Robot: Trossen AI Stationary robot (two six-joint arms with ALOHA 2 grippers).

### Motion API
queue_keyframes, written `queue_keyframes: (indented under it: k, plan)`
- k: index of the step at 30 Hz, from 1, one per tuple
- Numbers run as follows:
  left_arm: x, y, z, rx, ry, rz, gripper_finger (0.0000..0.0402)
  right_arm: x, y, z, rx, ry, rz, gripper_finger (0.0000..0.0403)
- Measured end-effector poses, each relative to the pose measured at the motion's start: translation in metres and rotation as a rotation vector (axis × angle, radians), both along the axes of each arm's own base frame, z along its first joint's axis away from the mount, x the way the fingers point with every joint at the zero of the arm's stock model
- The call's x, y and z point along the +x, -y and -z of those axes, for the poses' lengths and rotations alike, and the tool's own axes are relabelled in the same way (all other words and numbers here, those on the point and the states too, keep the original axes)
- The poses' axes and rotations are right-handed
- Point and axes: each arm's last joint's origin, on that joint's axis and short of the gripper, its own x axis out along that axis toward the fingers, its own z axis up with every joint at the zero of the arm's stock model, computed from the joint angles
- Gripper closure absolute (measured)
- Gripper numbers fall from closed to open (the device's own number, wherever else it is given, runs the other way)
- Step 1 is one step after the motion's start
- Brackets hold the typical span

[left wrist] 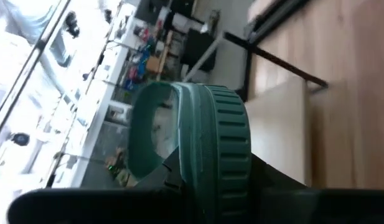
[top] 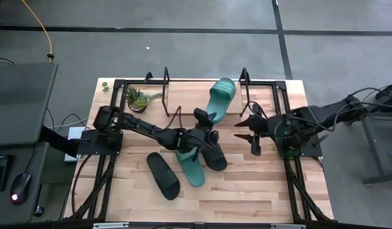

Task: Pick and place slides into the shelf
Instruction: Put the right green slide on the shelf

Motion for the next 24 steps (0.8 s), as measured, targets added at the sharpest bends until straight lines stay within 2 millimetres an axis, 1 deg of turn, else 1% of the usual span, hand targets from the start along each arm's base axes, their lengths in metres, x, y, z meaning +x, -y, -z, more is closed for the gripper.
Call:
queue_keyframes:
  k: [2, 5, 7, 9, 13, 14, 17, 21, 24]
  plan:
    - [0.008, -0.006, 0.002, 0.004, -0.020, 0.002, 0.0347, -0.002, -0.006, 0.006, -0.012, -0.014, 0.001, 0.0240]
    - [0.020, -0.014, 0.005, 0.010, -0.034, -0.038, 0.0347, -0.006, -0.014, 0.010, -0.043, 0.010, 0.020, 0.0240]
    - [0.022, -0.017, 0.005, 0.010, -0.052, -0.047, 0.0345, -0.009, -0.017, 0.013, -0.060, 0.020, 0.047, 0.0240]
    - [0.026, -0.021, 0.005, 0.000, -0.030, -0.040, 0.0346, -0.012, -0.021, 0.016, -0.076, 0.023, 0.079, 0.0240]
    - [0.027, -0.028, 0.012, -0.013, -0.029, -0.060, 0.0347, -0.016, -0.027, 0.018, -0.111, 0.044, 0.131, 0.0240]
    - [0.029, -0.030, 0.015, -0.022, -0.025, -0.043, 0.0347, -0.017, -0.029, 0.018, -0.118, 0.046, 0.132, 0.0240]
    - [0.029, -0.037, 0.021, -0.028, -0.030, -0.074, 0.0347, -0.019, -0.031, 0.018, -0.128, 0.061, 0.138, 0.0240]
    - [0.033, -0.044, 0.027, -0.038, -0.032, -0.077, 0.0346, -0.020, -0.034, 0.017, -0.126, 0.066, 0.126, 0.0240]
    - [0.042, -0.050, 0.032, -0.056, -0.013, -0.057, 0.0346, -0.019, -0.034, 0.018, -0.128, 0.060, 0.126, 0.0240]
